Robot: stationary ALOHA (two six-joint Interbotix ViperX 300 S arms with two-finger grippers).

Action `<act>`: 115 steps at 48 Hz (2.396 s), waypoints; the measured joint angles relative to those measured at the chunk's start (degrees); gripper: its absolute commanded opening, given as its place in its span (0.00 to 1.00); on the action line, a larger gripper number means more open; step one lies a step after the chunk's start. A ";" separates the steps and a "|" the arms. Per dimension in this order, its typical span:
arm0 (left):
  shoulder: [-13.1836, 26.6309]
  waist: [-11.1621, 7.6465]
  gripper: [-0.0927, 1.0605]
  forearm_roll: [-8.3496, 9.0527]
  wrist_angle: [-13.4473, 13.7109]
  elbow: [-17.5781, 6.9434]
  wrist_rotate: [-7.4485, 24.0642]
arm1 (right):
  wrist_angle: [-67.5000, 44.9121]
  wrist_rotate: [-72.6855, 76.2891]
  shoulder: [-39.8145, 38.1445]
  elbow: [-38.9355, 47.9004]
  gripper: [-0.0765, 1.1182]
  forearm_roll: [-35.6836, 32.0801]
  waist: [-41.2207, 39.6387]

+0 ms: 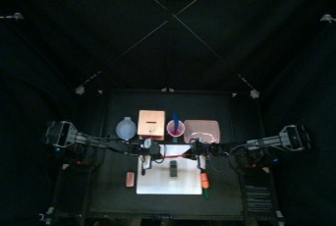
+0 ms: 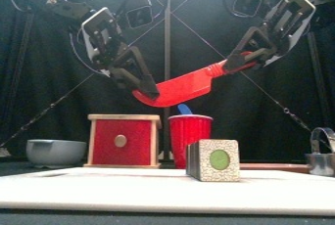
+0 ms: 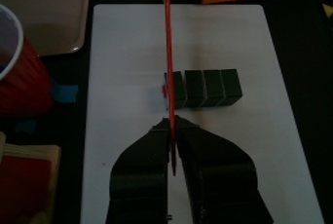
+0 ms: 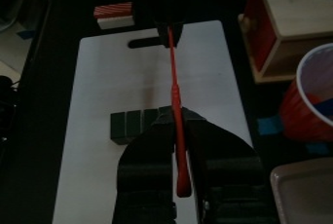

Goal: Place sushi on board then cut the sushi with the knife then place the pieces on the plate
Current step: Cut the sushi into 4 pieces

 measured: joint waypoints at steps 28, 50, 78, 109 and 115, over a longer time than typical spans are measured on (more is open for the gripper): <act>5.01 -2.29 0.46 -0.88 -0.09 -1.76 -0.18 | 3.43 -0.09 4.66 1.85 0.34 9.32 1.76; 7.21 -3.16 0.46 -2.46 0.18 -2.90 -0.18 | 6.33 0.00 9.58 0.35 0.34 9.93 1.85; 10.02 -3.52 0.46 -2.55 0.44 -5.27 -0.18 | 7.73 -0.09 9.76 1.14 0.34 9.93 1.76; 12.74 -3.43 0.46 -2.99 0.62 -5.45 -0.18 | 7.65 -0.18 14.24 0.88 0.34 9.67 1.58; 13.97 -3.43 0.46 -2.99 1.05 -5.71 -0.18 | 7.65 -0.09 15.21 0.79 0.34 9.93 1.58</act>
